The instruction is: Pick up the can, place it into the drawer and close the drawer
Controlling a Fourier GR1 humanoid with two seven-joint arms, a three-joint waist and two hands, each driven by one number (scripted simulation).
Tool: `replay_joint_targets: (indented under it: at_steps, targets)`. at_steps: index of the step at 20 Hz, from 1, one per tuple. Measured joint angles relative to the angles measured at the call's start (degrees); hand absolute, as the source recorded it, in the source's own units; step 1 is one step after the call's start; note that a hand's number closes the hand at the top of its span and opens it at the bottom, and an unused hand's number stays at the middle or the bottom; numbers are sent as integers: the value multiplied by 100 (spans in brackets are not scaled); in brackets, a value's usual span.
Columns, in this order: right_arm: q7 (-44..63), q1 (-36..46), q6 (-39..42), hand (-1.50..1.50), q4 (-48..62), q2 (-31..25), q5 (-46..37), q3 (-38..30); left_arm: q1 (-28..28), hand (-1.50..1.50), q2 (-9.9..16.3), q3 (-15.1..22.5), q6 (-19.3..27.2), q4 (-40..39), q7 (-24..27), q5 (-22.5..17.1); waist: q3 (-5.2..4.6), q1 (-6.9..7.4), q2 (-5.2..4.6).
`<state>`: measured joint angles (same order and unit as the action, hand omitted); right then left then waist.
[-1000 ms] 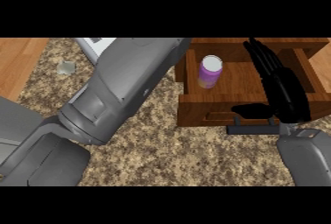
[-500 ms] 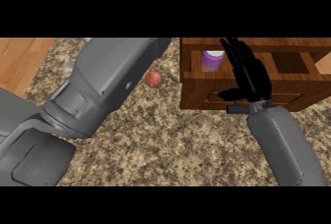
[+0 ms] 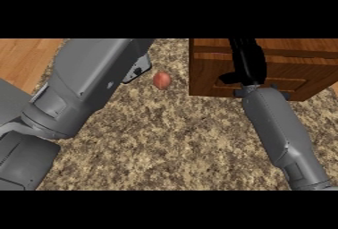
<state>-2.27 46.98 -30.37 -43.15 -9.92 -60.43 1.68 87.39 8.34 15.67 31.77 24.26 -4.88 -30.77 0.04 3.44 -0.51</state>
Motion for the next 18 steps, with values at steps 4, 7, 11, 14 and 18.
replay_joint_targets:
  at_steps: [4, 7, 11, 14, 18]
  targets:
    - [-40, 549, -370, -150, 740, -9, -83, -198, -252, -150, 131, 46, -48, 336, -104, 55, -2, 77, -3]
    - [-92, 909, -515, -150, 1195, -42, -109, -314, -396, -150, 322, 65, -122, 576, -277, 79, 2, 126, -14]
    - [-171, 1269, -658, -150, 1685, -62, -120, -436, -612, -150, 504, 121, -193, 919, -464, 121, 6, 187, -34]
    - [-227, 1534, -560, -150, 2007, -139, -101, -519, -691, -150, 589, 157, -235, 1153, -597, 141, 24, 248, -73]
    - [-331, 1716, -566, -150, 2266, -126, -66, -610, -992, -150, 699, 198, -293, 1503, -669, 149, 29, 270, -84]
